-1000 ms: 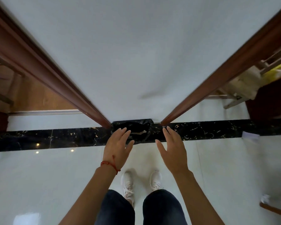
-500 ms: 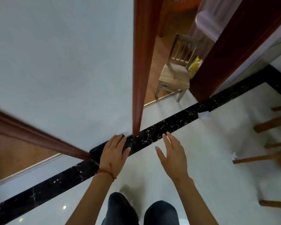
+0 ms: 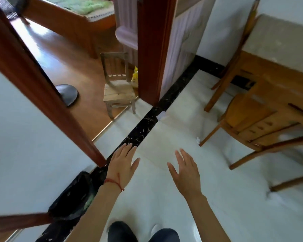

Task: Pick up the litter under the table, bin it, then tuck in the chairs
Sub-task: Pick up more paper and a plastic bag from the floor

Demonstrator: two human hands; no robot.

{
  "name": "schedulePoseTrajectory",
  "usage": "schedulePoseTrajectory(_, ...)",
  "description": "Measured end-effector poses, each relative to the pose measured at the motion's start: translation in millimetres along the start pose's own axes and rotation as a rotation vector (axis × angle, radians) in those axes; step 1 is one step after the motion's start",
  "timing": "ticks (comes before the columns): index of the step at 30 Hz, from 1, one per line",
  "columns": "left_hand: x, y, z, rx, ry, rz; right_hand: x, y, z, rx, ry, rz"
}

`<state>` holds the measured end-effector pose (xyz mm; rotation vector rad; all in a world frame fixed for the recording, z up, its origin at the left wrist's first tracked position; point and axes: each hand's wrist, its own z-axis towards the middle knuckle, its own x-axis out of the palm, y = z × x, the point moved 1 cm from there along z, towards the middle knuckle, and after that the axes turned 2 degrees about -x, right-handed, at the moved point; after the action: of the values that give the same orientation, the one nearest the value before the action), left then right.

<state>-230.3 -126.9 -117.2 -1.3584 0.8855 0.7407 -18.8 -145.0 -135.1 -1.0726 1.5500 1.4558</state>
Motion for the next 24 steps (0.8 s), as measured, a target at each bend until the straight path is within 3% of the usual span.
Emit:
schedulePoseTrajectory(10,54,-92,46,0.127,0.061,0.056,-44,-95,-12,0.157,-0.108,0.048)
schedulePoseTrajectory(17,71,-101,105,0.193,0.093,0.071,-46,-111,33,0.204,-0.149,0.076)
schedulePoseTrajectory(24,77,-82,218,0.253,0.117,0.087,-41,-112,136,0.251,-0.154,0.106)
